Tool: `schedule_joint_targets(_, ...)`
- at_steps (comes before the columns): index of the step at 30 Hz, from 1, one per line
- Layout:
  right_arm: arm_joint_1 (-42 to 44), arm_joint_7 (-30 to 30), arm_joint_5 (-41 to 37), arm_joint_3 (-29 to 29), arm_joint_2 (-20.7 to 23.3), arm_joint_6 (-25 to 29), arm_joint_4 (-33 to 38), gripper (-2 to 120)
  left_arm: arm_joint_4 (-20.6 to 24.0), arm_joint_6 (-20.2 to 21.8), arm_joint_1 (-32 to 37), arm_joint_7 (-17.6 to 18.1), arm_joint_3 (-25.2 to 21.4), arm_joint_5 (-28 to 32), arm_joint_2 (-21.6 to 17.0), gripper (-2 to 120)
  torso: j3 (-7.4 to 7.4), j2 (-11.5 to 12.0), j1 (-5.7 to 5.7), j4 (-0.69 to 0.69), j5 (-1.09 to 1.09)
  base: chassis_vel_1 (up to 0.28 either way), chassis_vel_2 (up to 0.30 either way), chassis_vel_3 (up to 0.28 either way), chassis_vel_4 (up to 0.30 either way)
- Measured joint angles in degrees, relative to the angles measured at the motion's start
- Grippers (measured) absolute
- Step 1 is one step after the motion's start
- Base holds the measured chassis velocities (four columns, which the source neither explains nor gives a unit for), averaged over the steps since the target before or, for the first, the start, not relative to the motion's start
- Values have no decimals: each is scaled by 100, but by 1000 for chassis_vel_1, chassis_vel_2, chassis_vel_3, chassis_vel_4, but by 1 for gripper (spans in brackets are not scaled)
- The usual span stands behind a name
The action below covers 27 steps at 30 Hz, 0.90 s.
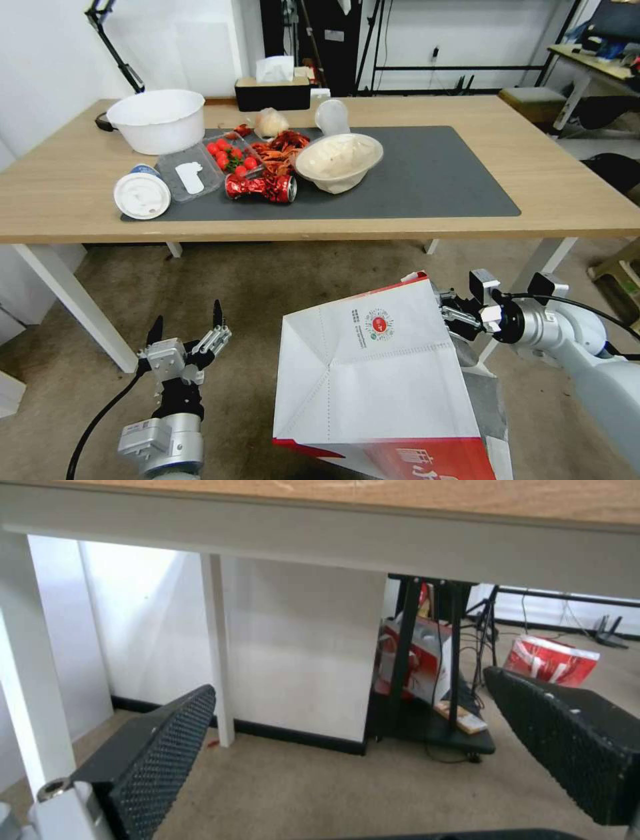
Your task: Pick up the food delivery bag from the floor and place it on the table.
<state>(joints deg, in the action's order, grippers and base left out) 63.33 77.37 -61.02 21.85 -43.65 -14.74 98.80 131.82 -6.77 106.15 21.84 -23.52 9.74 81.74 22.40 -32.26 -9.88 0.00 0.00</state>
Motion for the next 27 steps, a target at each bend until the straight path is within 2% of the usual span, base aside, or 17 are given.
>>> schedule_joint_targets(27,26,4,-5,26,-19,-15,37,0,7,1,12,-16,10,-3,-25,100,391,-652,-261,0,0,0,0,0,0)
